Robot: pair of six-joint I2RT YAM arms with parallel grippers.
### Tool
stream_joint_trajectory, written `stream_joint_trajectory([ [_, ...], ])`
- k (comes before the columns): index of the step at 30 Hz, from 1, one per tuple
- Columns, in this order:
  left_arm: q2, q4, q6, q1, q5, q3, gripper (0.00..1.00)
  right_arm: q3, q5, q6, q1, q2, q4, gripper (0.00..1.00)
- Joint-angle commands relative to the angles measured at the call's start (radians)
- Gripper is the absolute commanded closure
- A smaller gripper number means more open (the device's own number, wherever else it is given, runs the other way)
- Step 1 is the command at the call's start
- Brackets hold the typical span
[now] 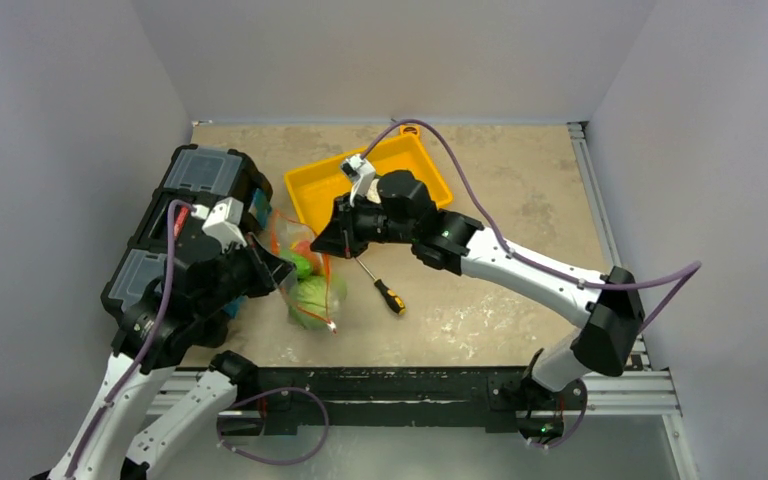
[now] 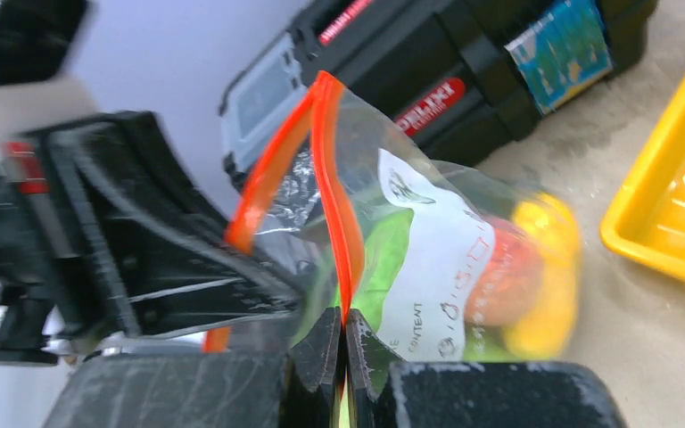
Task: Place the food in the zip-top bag and seal the zipper
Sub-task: Adjust the zipper food storage bag at the center of the board.
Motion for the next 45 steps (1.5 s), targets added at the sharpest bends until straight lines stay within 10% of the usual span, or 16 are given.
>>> stream_joint_trajectory([
  [1,0.003,0.071,-0.063,-0.001,-0.073,-0.107,1.0,-0.021,-0.072,0.015,0.006,-0.011,0.094,1.0],
  [20,-0.034,0.163,-0.188,0.0,-0.049,-0.21,1.0,-0.031,-0.23,-0.097,0.021,0.04,0.122,0.98],
  [32,-0.033,0.163,-0.191,-0.001,-0.069,-0.221,1.0,-0.083,0.174,-0.299,0.198,-0.088,-0.043,0.39],
  [45,0.014,0.062,-0.403,-0.001,-0.132,-0.157,1.0,-0.06,0.694,-0.42,0.445,-0.033,-0.11,0.23],
])
